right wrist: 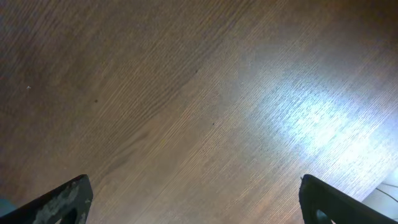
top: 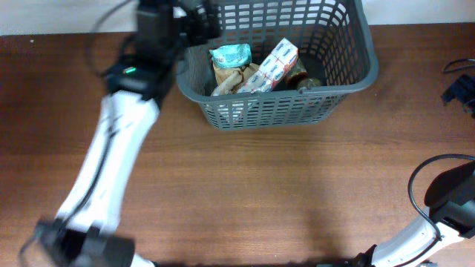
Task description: Pack container
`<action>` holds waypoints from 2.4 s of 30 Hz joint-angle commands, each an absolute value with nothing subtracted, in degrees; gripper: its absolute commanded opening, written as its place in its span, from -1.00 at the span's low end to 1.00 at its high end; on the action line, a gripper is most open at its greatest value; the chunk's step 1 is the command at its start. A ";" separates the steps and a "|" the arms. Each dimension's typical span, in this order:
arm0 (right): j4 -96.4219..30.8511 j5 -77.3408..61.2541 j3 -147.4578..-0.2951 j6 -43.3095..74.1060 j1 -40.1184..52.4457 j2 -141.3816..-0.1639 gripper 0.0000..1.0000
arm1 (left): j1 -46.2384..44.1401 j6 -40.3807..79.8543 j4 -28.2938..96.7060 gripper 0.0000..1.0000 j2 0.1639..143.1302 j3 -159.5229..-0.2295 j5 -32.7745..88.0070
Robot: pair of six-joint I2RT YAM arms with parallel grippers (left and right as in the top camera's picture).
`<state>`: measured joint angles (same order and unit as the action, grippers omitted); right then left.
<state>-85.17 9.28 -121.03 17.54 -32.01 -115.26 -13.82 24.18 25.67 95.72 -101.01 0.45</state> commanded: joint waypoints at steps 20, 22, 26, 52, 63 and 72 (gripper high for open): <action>-85.01 9.19 -120.79 17.21 -32.23 -114.69 0.98 | -2.83 20.21 72.20 1.00 59.86 -102.80 0.16; -85.01 9.19 -120.79 17.21 -32.23 -114.69 0.98 | -2.83 18.46 74.89 1.00 57.12 -102.80 0.03; -85.01 9.19 -120.79 17.21 -32.23 -114.69 0.98 | -2.83 18.31 81.19 1.00 52.27 -102.80 0.03; -85.01 9.19 -120.79 17.21 -32.23 -114.69 0.98 | -2.83 18.09 96.44 0.99 29.39 -102.50 -0.51; -85.01 9.19 -120.79 17.21 -32.23 -114.69 0.98 | -2.83 7.94 92.25 0.99 29.39 -93.84 -1.26; -85.01 9.19 -120.79 17.21 -32.23 -114.69 0.98 | -2.83 0.03 84.38 0.99 29.36 -90.02 0.47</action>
